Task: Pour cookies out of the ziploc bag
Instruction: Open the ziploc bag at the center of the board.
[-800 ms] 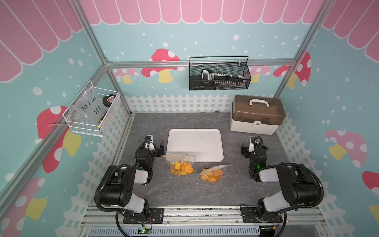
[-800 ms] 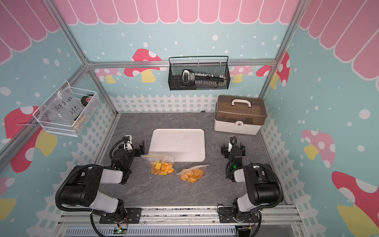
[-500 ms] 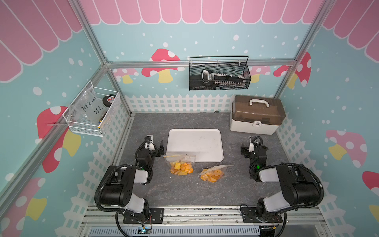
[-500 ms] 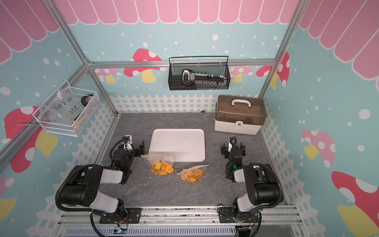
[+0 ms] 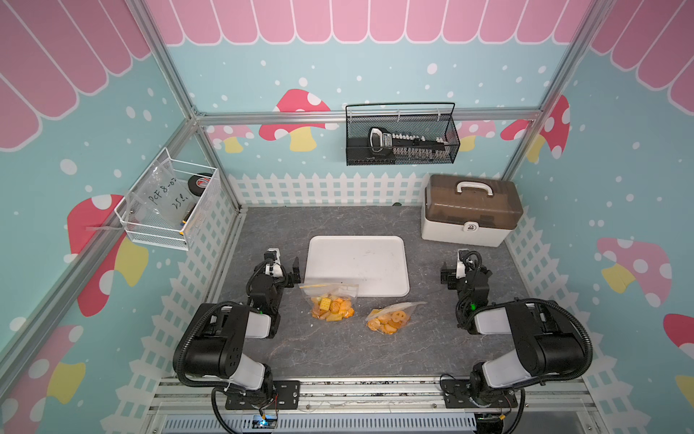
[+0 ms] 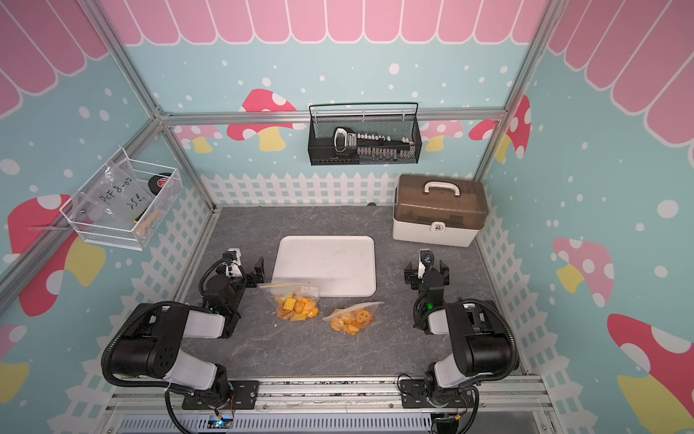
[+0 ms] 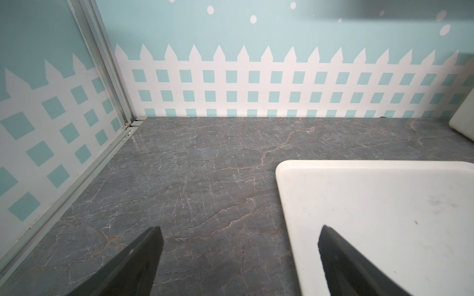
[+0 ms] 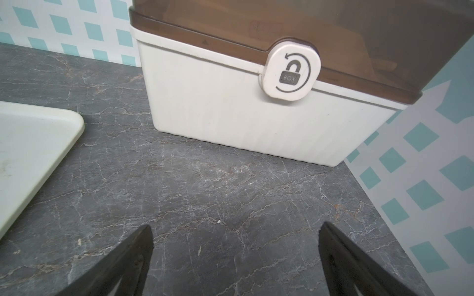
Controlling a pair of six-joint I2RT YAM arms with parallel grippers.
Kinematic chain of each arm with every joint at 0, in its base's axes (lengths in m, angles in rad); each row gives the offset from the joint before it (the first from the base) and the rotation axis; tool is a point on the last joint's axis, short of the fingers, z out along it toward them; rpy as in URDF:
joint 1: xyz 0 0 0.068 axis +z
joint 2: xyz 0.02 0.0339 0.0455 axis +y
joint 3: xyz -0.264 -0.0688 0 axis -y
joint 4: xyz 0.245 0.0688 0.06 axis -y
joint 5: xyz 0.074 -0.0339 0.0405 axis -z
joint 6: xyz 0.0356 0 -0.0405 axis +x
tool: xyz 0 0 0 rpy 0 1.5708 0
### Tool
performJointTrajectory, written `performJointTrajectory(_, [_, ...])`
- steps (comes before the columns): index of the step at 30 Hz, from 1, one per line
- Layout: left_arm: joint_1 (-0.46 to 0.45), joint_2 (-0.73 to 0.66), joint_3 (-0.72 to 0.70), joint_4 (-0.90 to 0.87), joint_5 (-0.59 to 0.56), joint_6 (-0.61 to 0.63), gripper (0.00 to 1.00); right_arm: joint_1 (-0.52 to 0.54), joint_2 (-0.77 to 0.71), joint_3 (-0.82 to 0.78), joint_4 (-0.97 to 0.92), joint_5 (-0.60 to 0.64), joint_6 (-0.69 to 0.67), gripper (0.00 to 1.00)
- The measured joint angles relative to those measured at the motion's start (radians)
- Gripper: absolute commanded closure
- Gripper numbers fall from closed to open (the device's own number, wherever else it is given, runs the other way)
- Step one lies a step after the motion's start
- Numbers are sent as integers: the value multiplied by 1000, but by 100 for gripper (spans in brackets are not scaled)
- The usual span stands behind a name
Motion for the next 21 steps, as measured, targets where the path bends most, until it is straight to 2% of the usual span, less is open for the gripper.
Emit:
performJointTrajectory(8, [0,30,-72,147,0,0,1,0,-10,-51,59,7,0,1])
performJointTrajectory(11, [-26,6,-109,166,-9,15,1,0,-51,-90,64,28,5,1])
performJointTrajectory(15, [-128,-150,-105,71,-51,76,1,0,-166,-101,2,35,8,1])
performJointTrajectory(17, [-172,-242,-81,-9,-80,107,1,0,-276,-72,-114,27,27,1])
performJointTrajectory(21, [-232,-418,-43,-156,-126,109,1,0,-484,70,-375,-8,155,1])
